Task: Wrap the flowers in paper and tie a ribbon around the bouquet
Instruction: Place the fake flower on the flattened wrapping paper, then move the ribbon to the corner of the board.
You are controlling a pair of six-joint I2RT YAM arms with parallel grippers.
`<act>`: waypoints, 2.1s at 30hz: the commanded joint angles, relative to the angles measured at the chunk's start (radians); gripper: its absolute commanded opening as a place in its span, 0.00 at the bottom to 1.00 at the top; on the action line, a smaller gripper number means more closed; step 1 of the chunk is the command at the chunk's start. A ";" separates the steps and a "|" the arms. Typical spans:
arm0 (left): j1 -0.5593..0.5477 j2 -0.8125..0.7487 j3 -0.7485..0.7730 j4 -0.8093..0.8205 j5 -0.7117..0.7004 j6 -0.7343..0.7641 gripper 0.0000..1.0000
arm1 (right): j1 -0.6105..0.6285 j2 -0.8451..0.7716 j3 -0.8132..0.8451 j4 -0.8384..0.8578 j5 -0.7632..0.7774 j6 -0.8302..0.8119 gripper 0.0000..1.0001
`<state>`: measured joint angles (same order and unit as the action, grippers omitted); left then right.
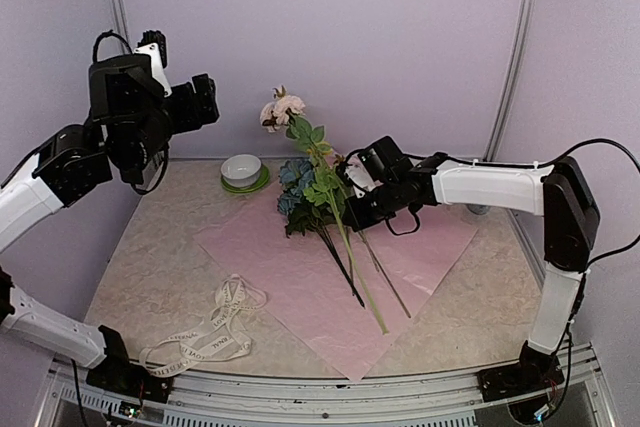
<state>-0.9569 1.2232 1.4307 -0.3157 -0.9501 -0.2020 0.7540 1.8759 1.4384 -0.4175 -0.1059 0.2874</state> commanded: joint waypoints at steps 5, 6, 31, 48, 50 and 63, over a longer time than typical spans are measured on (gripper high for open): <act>0.082 0.032 -0.133 -0.415 0.326 -0.432 0.89 | -0.007 0.025 -0.017 0.002 0.032 0.027 0.00; 0.086 0.034 -0.162 -0.414 0.349 -0.456 0.88 | -0.007 0.029 -0.017 0.002 0.029 0.037 0.00; -0.255 0.448 -0.451 -0.296 0.696 -0.521 0.48 | -0.047 -0.227 -0.233 -0.029 0.019 0.028 0.56; 0.121 0.333 -0.748 -0.336 0.724 -0.648 0.30 | -0.067 -0.276 -0.274 -0.063 0.040 0.004 0.56; 0.200 0.364 -0.699 -0.362 0.621 -0.624 0.31 | -0.068 -0.281 -0.275 -0.058 0.043 0.001 0.56; 0.751 0.593 -0.363 -0.304 0.265 -0.391 0.25 | -0.137 -0.254 -0.349 -0.036 0.007 -0.036 0.56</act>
<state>-0.2981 1.7771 0.9707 -0.6044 -0.5594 -0.6716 0.6426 1.5978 1.0981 -0.4603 -0.0826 0.2745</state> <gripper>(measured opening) 0.249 0.573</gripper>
